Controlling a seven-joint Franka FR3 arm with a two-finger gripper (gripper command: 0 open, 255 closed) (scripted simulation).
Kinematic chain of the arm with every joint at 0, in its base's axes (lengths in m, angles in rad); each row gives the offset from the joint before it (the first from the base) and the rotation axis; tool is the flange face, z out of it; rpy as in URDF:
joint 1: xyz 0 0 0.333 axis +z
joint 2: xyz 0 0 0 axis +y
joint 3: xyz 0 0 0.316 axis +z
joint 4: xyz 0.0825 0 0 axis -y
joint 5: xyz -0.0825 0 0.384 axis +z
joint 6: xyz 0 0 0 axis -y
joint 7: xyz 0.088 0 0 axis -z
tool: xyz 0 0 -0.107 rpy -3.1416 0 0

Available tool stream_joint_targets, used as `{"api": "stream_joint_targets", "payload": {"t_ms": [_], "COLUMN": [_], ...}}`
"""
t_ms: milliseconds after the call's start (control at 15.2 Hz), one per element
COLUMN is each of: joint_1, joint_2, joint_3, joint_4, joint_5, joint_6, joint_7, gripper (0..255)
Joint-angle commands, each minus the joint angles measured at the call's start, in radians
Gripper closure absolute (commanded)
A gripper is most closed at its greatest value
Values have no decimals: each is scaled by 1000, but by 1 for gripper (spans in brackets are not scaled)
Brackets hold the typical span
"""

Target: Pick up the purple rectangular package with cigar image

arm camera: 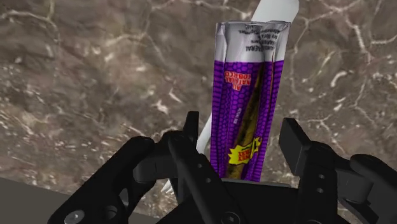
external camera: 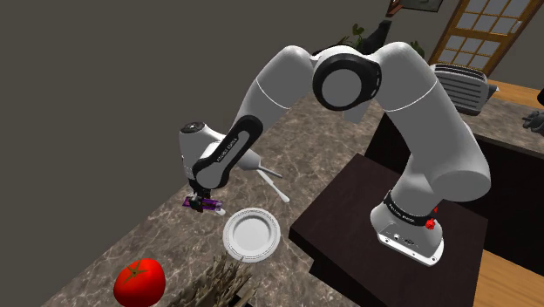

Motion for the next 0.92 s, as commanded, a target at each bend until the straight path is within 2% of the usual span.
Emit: {"api": "stream_joint_targets", "payload": {"t_ms": [0,528,858], "joint_1": [1,1,-6], "joint_2": [3,4,-52], "joint_3": [1,1,9], "joint_4": [0,3,-20], "joint_5": [0,0,6], "joint_6": [2,0,-34], "joint_7": [0,-1,0], "gripper": [255,255,255]}}
